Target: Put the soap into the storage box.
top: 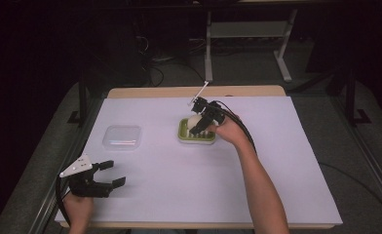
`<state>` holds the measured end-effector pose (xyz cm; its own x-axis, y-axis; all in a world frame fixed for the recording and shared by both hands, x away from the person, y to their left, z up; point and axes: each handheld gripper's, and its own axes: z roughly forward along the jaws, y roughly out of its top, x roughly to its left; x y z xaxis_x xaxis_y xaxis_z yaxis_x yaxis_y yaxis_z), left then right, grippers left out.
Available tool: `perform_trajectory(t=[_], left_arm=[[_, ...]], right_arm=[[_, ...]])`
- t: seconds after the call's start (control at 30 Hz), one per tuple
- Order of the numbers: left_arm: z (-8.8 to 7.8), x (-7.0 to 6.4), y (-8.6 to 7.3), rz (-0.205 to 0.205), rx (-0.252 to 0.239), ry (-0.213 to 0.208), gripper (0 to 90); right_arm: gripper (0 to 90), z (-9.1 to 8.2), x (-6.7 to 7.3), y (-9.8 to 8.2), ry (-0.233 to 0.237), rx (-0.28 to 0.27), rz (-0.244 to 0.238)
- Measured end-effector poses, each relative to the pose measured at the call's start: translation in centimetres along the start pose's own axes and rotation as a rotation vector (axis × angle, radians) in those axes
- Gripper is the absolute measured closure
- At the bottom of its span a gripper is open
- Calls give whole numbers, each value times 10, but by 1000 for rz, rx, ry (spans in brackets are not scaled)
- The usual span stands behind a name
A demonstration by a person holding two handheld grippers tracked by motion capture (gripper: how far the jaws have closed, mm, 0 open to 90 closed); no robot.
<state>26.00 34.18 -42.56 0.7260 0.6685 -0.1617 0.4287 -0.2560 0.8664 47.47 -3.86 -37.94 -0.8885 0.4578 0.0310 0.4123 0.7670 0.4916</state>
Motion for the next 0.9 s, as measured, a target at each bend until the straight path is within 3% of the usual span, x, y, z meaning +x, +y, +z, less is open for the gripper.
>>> perform_trajectory(t=[0.9], left_arm=[[0,0,0,-1,-2,-3,132]], right_arm=[[232,17,-6,-2,-14,37,40]])
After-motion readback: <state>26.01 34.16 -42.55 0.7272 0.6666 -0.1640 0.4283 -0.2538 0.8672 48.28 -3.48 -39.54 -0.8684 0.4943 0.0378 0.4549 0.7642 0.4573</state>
